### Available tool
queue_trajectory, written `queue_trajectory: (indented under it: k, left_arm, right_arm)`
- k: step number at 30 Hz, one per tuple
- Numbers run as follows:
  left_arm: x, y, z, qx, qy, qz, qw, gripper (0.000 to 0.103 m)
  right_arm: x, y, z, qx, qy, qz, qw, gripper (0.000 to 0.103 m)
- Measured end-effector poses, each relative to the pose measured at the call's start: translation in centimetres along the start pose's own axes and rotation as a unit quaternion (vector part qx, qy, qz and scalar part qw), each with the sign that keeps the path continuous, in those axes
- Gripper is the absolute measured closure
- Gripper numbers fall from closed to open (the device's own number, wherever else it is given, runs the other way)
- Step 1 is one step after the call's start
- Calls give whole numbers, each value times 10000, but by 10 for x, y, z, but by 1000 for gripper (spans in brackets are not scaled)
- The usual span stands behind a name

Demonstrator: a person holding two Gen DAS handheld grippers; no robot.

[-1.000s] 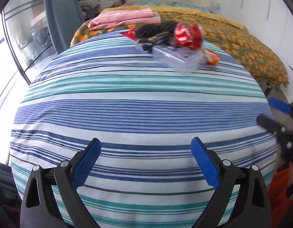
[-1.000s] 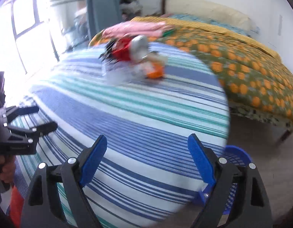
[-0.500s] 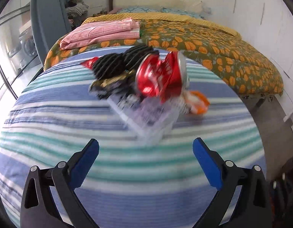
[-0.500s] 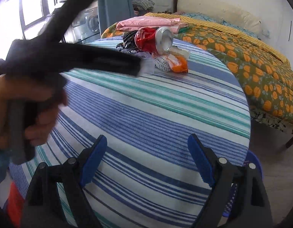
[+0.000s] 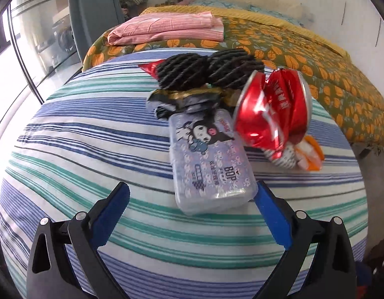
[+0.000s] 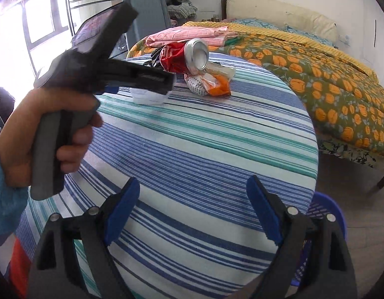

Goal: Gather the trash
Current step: 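Return to the table and grasp the clear plastic box with the left tool, then set the clear box down with the left tool while the right tool grasps the orange wrapper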

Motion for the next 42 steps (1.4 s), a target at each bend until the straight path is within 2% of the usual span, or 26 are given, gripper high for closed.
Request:
queue_trajectory:
  k: [2,7,9,10,11,15,18,24,28,31,35,37,42]
  left_arm:
    - [2,-1,3,0,189,95,9998,5]
    - [13,-12,14,59,131,377,9992,5]
    - [10,-13,16,84,134,330,9993,14]
    - [8,-13,15,84,264,281,9992,31]
    - [7,-12,13,64,438,237,9987,40]
    - [-11,4,-8,44,612,272,9977,41]
    - [-38,26,-36,11,749,288,9968,41]
    - [-90,61,-72,88,635,262,9976,40]
    - [-99,66,-67,106,479,367,9981,20]
    - [-103,69,-55,-5,418,358,9985,14]
    - [-109,71,-50,-87,387,348,9986,10]
    - [-110,71,-48,-140,391,338,9986,5]
    - [-110,70,-46,-137,404,323,9986,5]
  right_arm:
    - [-2,1,5,-56,-10,19,10000,15]
    - [-12,5,13,-201,28,-65,9998,14]
    - [-13,5,11,-217,2,-37,9998,14]
    - [-13,5,10,-223,1,-16,9998,14]
    - [-13,5,9,-226,16,-12,9997,14]
    - [-13,7,8,-299,9,6,9996,15]
    - [-13,8,7,-354,-33,16,9994,14]
    - [-17,3,18,-485,37,-121,9987,14]
    - [-18,-6,29,-572,-46,-80,9983,15]
    - [-5,-16,38,-650,92,-43,9978,15]
    - [12,-31,54,-761,345,-319,9960,15]
    - [16,-44,67,-799,310,-528,9949,15]
    - [20,-82,101,-679,29,-835,9942,15]
Point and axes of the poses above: each gripper's, at about its wrist camera, not at the fingertips, and z roughly the way its jaws point, x to its right, y to its underside, the point moved 5 cm from there along z, roughly the way its jaws point, and after that the axes turned 9 degrees about x, right-handed, at the moved point
